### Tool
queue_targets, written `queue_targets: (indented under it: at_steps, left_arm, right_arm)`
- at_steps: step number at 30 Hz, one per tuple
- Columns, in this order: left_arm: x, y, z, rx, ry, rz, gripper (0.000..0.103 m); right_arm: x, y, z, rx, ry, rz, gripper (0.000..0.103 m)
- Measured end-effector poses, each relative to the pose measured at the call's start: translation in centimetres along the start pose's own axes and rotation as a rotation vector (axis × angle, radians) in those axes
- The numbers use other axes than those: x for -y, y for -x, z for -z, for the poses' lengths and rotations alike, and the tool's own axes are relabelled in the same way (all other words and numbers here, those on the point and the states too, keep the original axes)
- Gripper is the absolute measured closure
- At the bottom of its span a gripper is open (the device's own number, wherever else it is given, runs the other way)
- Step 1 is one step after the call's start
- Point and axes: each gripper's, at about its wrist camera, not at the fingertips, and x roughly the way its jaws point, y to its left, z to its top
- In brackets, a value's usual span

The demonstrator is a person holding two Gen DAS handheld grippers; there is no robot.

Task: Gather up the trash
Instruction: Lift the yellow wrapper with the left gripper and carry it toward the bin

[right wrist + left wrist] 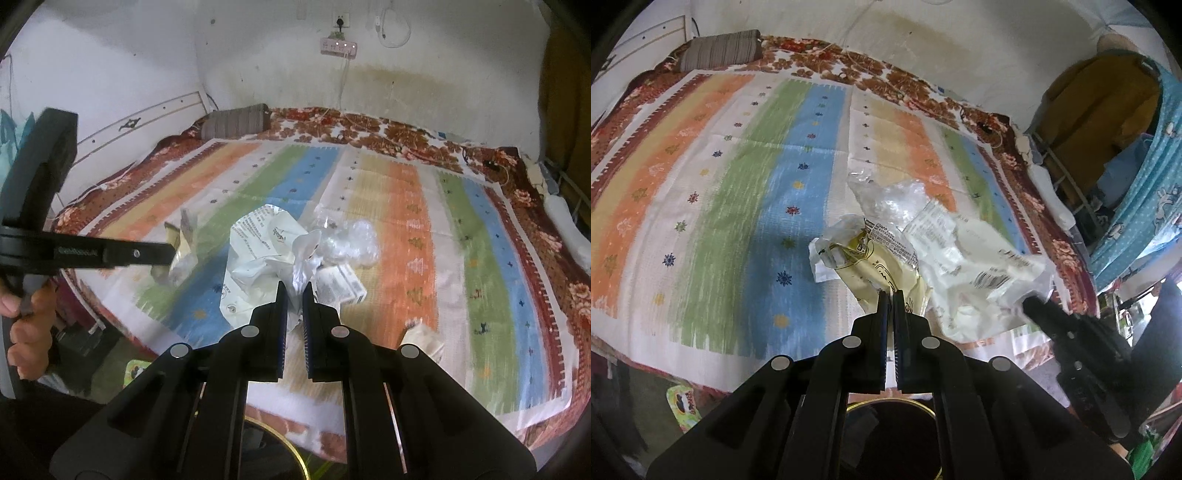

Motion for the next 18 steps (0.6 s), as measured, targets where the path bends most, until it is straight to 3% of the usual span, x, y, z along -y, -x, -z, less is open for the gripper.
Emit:
queue_targets:
  at_steps: [10,18]
  left_arm:
    - [1.1,3.6,2.5,0.052,-0.002,0.067,0.101]
    - [2.3,5.1,4.4,0.069,-0.033,0.068,0.101]
  right_arm:
    - [-1.2,4.1,1.9,0.044,-0.014,0.007,0.096]
    - [-1.6,6.0,3.4,0.056,-0.019,0.022,0.096]
